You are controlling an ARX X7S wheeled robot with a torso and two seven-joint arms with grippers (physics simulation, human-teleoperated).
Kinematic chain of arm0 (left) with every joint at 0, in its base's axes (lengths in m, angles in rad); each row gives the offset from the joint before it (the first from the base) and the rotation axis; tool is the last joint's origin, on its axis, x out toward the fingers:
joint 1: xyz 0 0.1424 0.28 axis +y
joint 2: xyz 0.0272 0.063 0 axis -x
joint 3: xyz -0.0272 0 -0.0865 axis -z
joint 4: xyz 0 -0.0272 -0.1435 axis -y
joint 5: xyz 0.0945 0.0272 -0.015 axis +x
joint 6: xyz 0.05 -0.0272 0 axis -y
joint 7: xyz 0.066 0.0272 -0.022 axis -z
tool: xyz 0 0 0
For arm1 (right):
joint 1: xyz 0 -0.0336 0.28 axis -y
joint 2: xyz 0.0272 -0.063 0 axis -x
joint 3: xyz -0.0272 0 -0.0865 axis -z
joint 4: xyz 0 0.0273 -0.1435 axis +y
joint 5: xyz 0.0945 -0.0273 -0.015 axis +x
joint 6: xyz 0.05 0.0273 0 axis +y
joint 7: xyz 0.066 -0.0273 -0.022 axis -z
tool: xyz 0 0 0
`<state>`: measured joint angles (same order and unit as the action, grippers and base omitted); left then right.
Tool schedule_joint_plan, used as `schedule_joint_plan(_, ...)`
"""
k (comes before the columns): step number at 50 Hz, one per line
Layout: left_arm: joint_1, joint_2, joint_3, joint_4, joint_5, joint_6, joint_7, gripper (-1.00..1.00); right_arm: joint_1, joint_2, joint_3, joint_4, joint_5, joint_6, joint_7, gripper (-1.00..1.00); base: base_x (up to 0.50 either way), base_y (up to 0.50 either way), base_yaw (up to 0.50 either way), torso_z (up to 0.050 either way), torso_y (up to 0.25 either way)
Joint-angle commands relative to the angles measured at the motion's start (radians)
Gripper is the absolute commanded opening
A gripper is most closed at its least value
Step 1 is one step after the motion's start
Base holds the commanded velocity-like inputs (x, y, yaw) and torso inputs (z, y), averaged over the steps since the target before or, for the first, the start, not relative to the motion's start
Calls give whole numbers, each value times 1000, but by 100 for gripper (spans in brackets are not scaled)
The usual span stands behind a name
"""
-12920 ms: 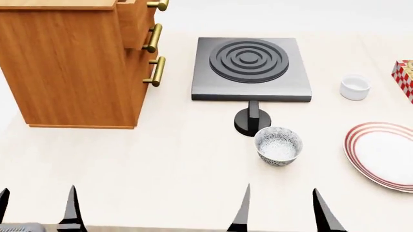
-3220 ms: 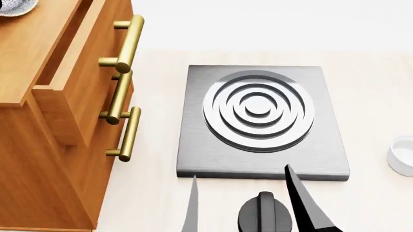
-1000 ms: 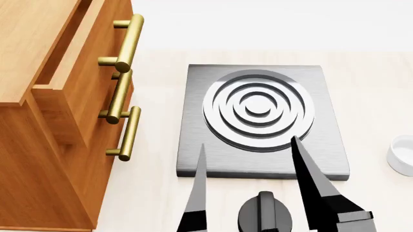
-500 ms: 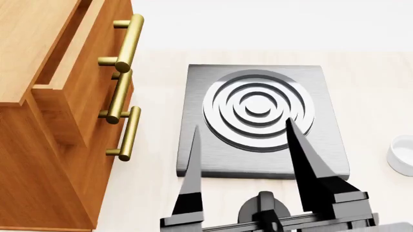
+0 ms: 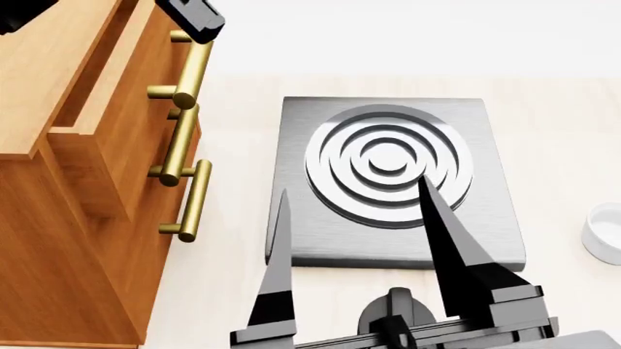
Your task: Pick the akita bowl on the wooden cabinet and place it on the plate.
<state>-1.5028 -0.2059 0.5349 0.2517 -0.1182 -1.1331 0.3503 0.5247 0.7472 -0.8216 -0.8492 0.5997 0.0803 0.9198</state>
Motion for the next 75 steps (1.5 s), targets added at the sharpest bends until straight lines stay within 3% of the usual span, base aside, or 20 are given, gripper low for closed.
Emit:
schedule_joint_plan(1, 33, -21, -26, -19, -3, 43, 1, -100, 2, 0, -1, -2, 0, 4, 1, 100, 0, 0, 0, 0, 0)
schedule_joint_plan(44, 122, -100, -54, 1, -73, 76, 61, -100, -2, 5, -3, -16, -5, 1, 4, 100, 0, 0, 0, 0, 0)
schedule_joint_plan(75, 226, -130, -71, 123, -150, 132, 114, -100, -4, 9, -1, -13, -2, -5, 3, 100, 0, 0, 0, 0, 1)
